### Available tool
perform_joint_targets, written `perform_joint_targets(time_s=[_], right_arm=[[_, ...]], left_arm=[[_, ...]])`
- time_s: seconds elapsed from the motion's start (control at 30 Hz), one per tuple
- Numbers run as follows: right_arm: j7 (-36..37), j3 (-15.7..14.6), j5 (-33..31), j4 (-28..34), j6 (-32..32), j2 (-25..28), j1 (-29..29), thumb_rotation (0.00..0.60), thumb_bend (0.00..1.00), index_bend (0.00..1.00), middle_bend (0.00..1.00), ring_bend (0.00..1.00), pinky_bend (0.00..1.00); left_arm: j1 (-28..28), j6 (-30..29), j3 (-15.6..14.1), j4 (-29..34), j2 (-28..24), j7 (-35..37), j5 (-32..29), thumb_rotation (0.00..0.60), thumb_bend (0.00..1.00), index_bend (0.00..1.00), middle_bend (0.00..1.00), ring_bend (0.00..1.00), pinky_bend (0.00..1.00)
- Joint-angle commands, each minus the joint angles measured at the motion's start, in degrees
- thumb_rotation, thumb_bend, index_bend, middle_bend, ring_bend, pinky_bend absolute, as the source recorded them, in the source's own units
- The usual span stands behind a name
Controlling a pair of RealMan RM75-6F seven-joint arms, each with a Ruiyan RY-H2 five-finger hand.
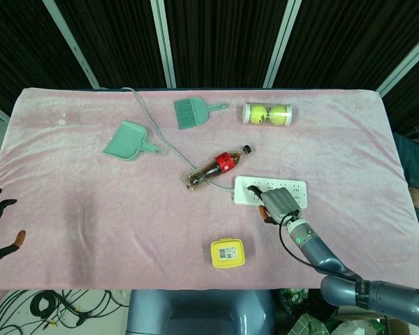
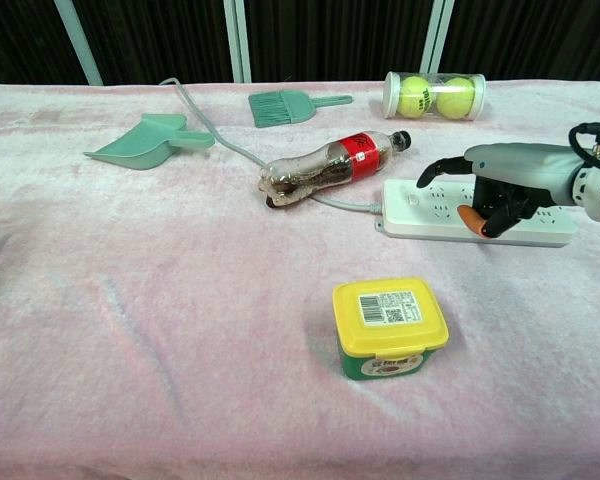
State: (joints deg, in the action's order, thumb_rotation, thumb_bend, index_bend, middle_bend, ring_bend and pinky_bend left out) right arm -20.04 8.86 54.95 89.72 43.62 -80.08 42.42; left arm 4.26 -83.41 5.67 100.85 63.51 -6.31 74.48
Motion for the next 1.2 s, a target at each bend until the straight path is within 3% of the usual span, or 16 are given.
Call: perform_joint_targets(time_s=[0.03,1.2], right_arm=[[-0.3,-0.4,-0.5,-0.3,-0.1,0.0,0.5,0.600,0.65,0.18,1.00,1.00,1.00],[-3.2,-2.9,-4.6,-1.1,1.0,-1.4,4.0,0.600,0.65,0.18,1.00,1.00,1.00]], left_arm=[[0.0,0.0,0.0,0.0,0.0,-0.1,0.0,0.600,0.32,0.21,0.04,0.00,0.00],[0.1,0.1,0.1,0.0,-0.2,0.1,-0.3,0.600,0.32,0.21,0.04,0.00,0.00]])
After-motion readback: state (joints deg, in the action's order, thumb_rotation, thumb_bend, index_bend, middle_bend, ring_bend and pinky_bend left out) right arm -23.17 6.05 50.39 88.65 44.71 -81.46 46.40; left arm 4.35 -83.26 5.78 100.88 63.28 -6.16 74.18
